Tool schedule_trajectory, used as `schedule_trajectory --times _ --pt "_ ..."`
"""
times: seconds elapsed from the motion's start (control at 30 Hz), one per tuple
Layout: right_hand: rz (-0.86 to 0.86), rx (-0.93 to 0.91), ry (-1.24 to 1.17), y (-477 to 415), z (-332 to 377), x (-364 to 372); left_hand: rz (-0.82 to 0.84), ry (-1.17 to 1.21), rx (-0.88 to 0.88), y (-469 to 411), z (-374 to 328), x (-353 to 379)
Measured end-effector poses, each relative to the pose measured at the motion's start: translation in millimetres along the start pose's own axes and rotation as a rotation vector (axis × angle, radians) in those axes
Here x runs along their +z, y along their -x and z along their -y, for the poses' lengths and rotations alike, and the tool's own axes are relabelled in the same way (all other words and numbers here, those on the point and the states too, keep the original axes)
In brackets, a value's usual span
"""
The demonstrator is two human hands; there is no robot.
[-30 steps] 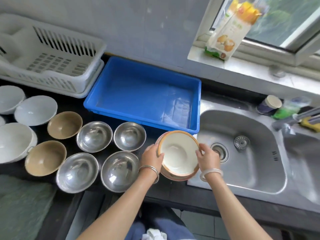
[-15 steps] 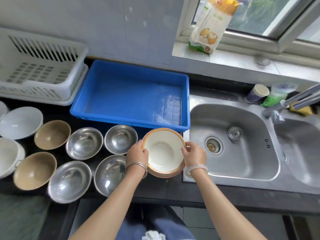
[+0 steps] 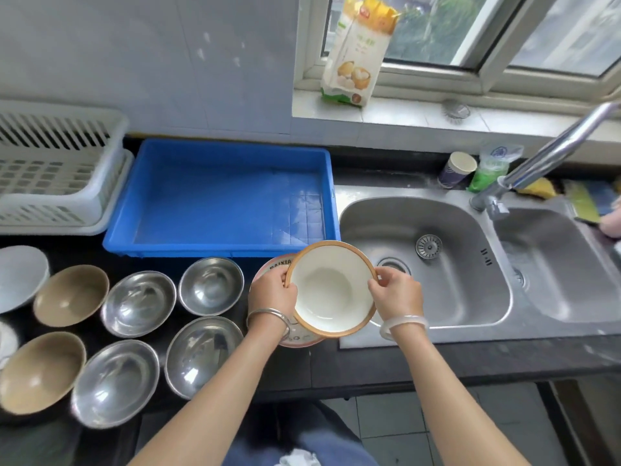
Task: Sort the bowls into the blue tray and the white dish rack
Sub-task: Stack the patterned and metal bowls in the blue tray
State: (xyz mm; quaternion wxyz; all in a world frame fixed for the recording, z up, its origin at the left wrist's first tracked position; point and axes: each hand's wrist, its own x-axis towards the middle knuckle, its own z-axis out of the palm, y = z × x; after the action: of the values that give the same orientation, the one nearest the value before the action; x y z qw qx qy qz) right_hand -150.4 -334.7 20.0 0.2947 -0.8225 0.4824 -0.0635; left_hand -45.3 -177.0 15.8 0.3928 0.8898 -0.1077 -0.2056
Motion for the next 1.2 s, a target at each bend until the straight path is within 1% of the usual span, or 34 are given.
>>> schedule_trajectory --times 0.1,0.17,0.27,0.5,0.63,0.9,1.2 --pt "-0.032 0.036 0.013 0.8 -13.1 -23.2 0.043 0.041 0.043 2.7 -17.2 8.8" --pt "-0.054 0.079 0.019 2.6 -24.2 -35.9 0.103 0.051 0.063 5.6 -25.4 18.1" --pt "-0.038 0.151 0.023 7.0 -45.1 -46.9 0.197 0.025 0.082 11.7 -31.1 37.9" --pt "-0.018 0.279 0.005 18.3 -87.7 -45.8 0.341 -0.039 0.046 21.4 -25.1 79.3" --pt "0.010 0.327 -0.004 17.8 -100.4 -38.5 0.365 -0.055 0.041 22.6 -21.5 90.6" --pt "0.028 0.360 -0.050 15.5 -110.2 -32.1 0.371 -0.068 0.046 20.6 -20.3 97.9" --pt "0.094 0.325 -0.173 21.2 -117.9 -28.0 0.381 0.015 0.035 21.8 -16.4 95.7"
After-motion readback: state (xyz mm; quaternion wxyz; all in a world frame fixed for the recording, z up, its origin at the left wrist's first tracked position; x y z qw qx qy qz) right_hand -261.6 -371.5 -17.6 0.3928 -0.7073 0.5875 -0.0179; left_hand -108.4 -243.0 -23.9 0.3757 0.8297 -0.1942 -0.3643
